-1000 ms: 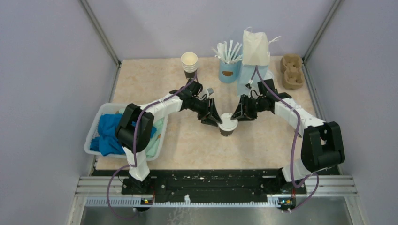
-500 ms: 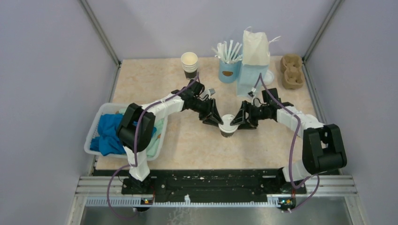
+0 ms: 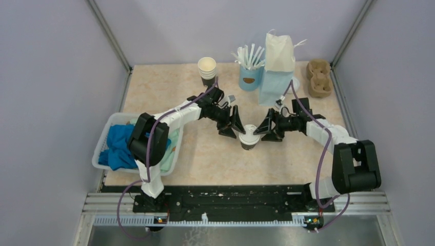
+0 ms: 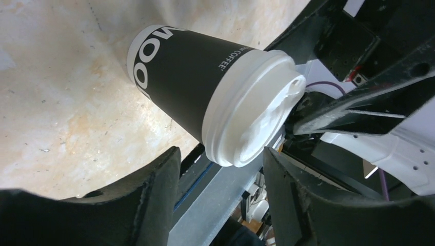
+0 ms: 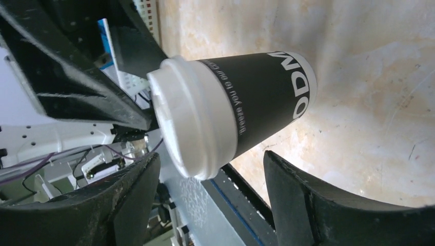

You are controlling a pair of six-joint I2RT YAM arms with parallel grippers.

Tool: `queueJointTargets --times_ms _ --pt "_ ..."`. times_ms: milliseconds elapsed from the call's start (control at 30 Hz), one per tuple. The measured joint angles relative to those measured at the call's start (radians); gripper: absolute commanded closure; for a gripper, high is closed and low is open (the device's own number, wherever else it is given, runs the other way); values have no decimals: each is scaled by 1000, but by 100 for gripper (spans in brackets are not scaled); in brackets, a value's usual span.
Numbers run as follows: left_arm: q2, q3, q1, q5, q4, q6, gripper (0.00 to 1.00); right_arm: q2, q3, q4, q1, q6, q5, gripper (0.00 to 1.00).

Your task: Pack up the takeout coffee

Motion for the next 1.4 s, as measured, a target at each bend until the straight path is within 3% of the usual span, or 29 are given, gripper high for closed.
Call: queueJointTargets --times_ms 100,167,233,300,500,567,767,1400 --pt "0 21 0 -7 -22 7 16 -53 18 -33 -27 0 -3 26" --pt "-4 24 0 -8 -24 4 17 -94 23 -48 -59 -3 -7 30" --pt "-14 24 4 -13 -31 -1 26 -120 29 -68 -93 -13 -10 44" --pt "-37 13 11 -23 -26 -7 36 -121 35 -89 -109 -31 -5 53" --pt "-110 -48 40 -41 -18 -22 57 -59 44 -148 -109 -84 1 57" --pt "-107 -54 47 -45 -15 -27 59 -37 52 -156 -101 -96 8 58" --pt "-72 -56 39 -42 -12 -27 55 -11 68 -158 -81 -109 12 61" --pt "-32 -59 27 -20 13 -34 57 5 68 -150 -59 -116 10 63"
